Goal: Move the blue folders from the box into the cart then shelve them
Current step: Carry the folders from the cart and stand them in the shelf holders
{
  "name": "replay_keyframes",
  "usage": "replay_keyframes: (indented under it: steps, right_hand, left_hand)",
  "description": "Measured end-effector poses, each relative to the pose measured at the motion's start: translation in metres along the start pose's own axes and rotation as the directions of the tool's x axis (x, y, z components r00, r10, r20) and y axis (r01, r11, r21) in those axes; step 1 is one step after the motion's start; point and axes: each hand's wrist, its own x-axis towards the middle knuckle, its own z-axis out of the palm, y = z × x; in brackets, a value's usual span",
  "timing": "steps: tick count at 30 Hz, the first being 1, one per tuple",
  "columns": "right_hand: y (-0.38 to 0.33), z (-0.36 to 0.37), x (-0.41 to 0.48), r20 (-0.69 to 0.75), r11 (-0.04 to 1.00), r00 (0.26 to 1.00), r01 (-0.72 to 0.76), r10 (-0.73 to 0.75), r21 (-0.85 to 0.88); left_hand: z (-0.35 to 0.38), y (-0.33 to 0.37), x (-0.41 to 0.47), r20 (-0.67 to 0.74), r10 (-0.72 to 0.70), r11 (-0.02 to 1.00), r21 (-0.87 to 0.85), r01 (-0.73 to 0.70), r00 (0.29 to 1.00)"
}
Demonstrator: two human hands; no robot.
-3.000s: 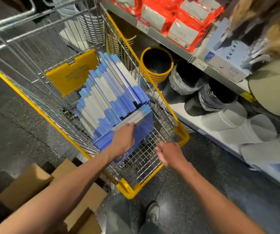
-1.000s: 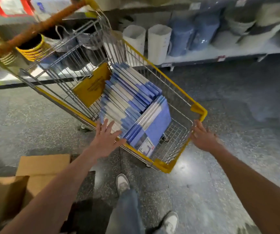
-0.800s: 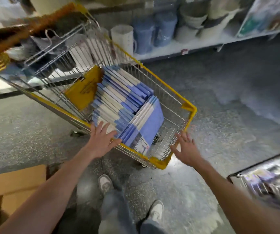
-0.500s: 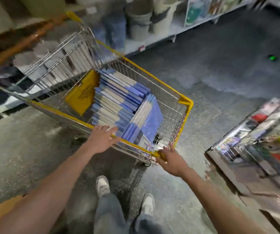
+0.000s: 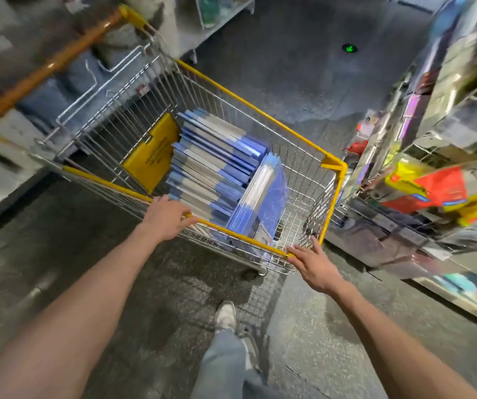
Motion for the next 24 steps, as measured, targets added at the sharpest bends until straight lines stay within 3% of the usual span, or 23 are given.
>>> replay_keyframes:
  steps: [4,10,24]
  right_hand:
    - [0.023,-0.013,-0.016,-0.008,0.988,0.990,-0.141,0.142,0.063]
    - [0.055,-0.026,-0.041,-0.011,0.964,0.971,-0.238,0.241,0.116]
    - [0.083,-0.019,-0.061,-0.022,0.952,0.966,-0.249,0.256,0.178]
  left_hand:
    - [-0.014,0.030,0.036,-0.034,0.102,0.994,0.053,-0.100,0.994]
    - [-0.027,0.072,0.067,-0.054,0.209,0.971,0.130,-0.201,0.976]
    - [-0.026,0.107,0.063,-0.024,0.221,0.966,0.144,-0.216,0.975]
